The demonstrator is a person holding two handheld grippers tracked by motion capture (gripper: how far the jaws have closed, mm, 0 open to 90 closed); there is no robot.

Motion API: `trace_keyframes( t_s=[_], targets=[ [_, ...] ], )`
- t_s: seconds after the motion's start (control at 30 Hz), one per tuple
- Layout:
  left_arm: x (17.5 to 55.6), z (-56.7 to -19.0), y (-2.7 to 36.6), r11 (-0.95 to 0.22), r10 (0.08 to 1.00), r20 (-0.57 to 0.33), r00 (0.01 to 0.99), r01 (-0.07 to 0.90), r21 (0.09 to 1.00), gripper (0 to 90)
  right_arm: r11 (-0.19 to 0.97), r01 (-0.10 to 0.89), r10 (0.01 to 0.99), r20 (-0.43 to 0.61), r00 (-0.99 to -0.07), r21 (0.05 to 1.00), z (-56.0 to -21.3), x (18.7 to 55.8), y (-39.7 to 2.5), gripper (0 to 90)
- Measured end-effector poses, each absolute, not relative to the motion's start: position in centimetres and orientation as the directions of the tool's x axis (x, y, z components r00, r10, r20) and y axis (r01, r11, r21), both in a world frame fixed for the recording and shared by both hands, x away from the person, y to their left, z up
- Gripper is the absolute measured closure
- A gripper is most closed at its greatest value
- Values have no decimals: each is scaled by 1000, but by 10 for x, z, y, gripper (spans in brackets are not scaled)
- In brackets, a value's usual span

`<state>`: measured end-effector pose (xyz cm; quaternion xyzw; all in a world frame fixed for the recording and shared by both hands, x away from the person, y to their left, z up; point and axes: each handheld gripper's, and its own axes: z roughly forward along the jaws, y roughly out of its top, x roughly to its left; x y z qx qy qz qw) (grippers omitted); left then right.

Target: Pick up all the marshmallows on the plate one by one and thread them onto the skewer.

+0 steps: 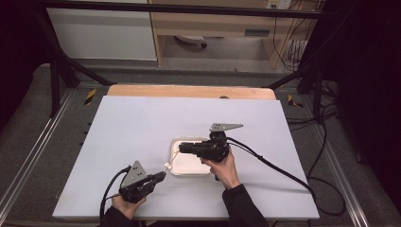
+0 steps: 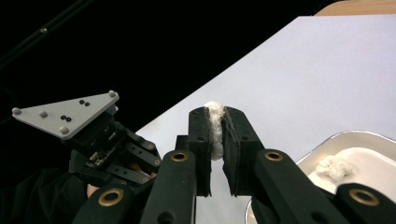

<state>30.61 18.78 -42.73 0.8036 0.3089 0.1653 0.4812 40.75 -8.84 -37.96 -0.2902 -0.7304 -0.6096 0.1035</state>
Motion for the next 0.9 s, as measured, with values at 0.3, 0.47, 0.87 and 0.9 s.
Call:
trace_keyframes(
  t_s=[0.3,0.47,0.87,0.9],
  targets=[
    [306,-427,188,-343,657,-34,753,338,876,894,95,555,297,509,-808,826,-385,406,-85,824],
    [307,-419,186,-302,653,-47,756,317,899,894,163,569,280,515,-810,806,-393,405,-77,821],
    [311,-430,187,-315,662,-66,747,357,879,892,199,538,320,465,-826,819,-403,400,-66,753],
    [312,-430,187,-308,662,-73,746,360,881,892,203,541,319,467,-825,816,-403,400,-66,720]
  ],
)
